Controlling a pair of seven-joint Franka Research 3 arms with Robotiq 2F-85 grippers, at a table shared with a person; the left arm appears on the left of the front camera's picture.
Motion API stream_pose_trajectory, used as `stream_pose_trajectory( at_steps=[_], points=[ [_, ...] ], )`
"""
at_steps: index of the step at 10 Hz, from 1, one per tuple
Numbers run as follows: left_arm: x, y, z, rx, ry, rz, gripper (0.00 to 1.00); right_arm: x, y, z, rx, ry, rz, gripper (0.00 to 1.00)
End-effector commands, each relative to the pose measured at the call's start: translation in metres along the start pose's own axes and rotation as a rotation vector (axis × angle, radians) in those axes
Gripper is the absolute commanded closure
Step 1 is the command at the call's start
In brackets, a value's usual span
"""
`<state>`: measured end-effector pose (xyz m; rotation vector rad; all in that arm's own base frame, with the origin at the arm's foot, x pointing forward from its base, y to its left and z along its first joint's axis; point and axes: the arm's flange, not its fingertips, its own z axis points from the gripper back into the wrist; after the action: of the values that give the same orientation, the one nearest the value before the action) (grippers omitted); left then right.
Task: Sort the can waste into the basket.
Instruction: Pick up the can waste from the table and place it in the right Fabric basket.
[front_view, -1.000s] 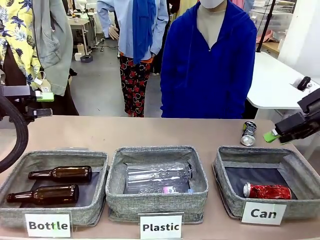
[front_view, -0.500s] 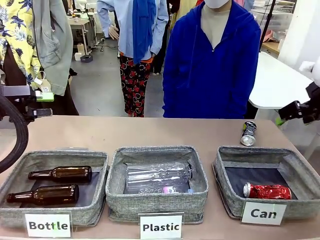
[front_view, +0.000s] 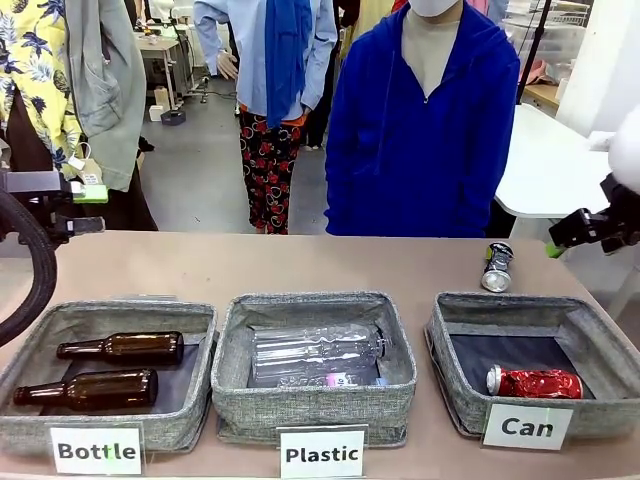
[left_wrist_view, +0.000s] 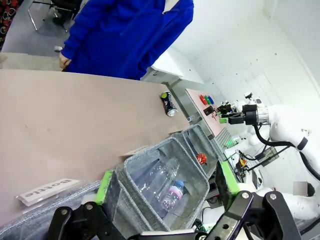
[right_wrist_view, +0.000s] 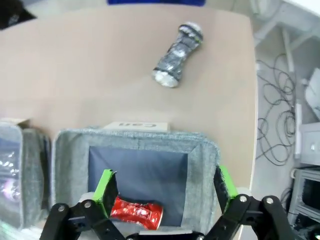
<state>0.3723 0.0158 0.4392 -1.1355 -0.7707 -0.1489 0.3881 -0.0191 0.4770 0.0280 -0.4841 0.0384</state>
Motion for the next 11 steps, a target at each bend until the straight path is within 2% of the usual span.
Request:
stream_pose_trajectory(
  at_steps=[1,3,6,9,11],
  points=[
    [0.000,-0.001,0.000,-0.009,-0.010,0.007,0.00,0.038,0.012,-0.018,-0.045,0.037,-0.037,0.00],
    [0.000,-0.001,0.000,-0.009,-0.010,0.007,0.00,0.096,0.006,-0.058,-0.078,0.137,-0.160,0.00],
    [0.000,-0.001,0.000,-0.009,-0.010,0.007,0.00,0.144,0.003,-0.127,-0.043,0.251,-0.232,0.00],
    [0.000,-0.001,0.000,-0.009,-0.010,0.007,0.00,0.149,-0.006,-0.184,0.023,0.326,-0.287,0.00],
    [0.000,-0.001,0.000,-0.009,-0.010,0.007,0.00,0.142,-0.014,-0.212,-0.045,0.318,-0.351,0.00]
  ],
)
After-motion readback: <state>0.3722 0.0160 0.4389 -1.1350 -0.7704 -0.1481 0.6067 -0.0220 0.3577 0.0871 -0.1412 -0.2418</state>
